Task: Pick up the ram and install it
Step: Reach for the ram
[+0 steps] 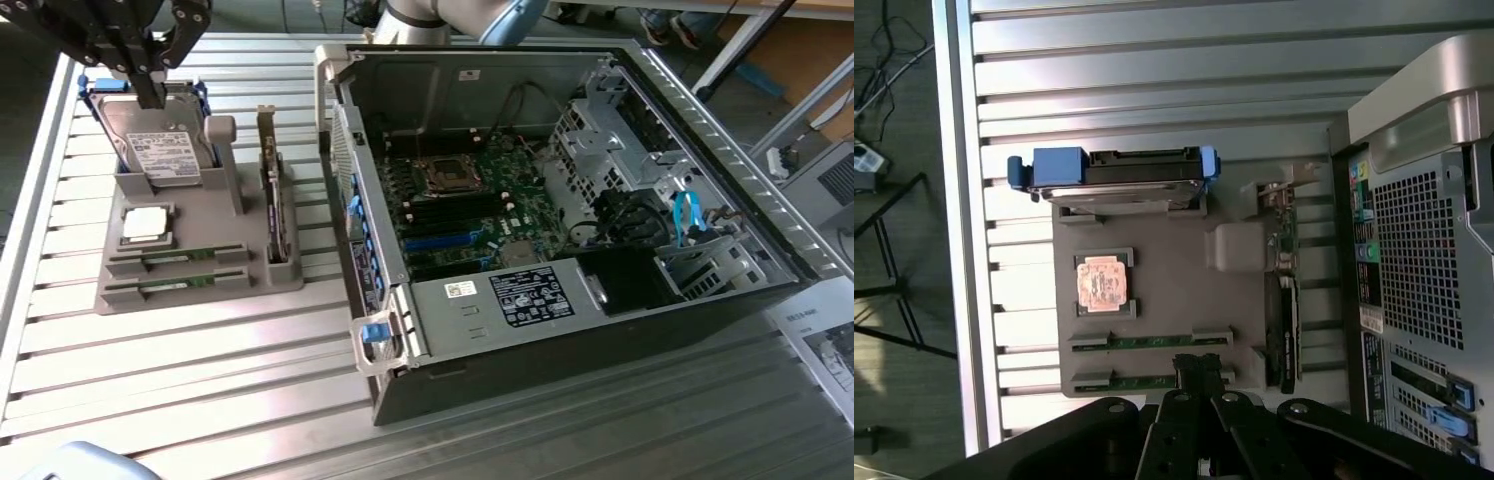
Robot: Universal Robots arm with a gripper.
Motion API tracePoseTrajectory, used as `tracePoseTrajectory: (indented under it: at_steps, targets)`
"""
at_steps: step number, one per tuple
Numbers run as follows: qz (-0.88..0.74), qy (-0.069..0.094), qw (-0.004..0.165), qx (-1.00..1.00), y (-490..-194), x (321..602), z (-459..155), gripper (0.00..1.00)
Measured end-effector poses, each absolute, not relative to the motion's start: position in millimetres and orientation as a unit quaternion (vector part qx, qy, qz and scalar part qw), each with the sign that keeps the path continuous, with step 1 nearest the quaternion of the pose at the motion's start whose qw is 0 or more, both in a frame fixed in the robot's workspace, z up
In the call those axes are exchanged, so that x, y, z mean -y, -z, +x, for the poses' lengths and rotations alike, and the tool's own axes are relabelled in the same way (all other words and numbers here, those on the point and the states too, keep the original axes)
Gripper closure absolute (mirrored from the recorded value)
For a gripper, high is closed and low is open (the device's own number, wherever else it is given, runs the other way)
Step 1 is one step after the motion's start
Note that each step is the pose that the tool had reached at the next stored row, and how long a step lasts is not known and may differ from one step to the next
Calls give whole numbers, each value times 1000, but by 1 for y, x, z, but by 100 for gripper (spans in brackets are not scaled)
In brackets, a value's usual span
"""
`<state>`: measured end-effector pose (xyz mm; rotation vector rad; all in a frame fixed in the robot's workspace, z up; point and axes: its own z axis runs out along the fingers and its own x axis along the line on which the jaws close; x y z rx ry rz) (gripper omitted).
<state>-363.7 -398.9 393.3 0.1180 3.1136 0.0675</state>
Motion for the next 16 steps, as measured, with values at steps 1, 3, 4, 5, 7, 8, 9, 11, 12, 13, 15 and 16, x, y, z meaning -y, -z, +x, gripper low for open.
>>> tracePoseTrajectory:
  at_steps: [1, 3, 4, 5, 7, 8, 9, 11, 12, 13, 15, 16]
  targets:
    - [38, -22, 12, -999, -393, 399, -365, 90]
    - [38, -22, 12, -999, -393, 399, -369, 90]
    - [38, -22, 12, -999, -393, 399, -371, 90]
    - [38, -22, 12, -999, -393, 399, -372, 90]
    - [38, -22, 12, -999, -393, 399, -376, 90]
    - [38, -22, 12, -999, -393, 399, -378, 90]
    - [38, -22, 12, -999, -393, 399, -379, 90]
    - [38, -22, 12, -999, -393, 399, -383, 90]
    - [38, -22, 12, -999, -393, 399, -385, 90]
    - [38, -22, 12, -999, -393, 399, -386, 90]
    - [38, -22, 12, -999, -393, 399, -386, 90]
    - [38, -22, 12, -999, -393, 399, -386, 90]
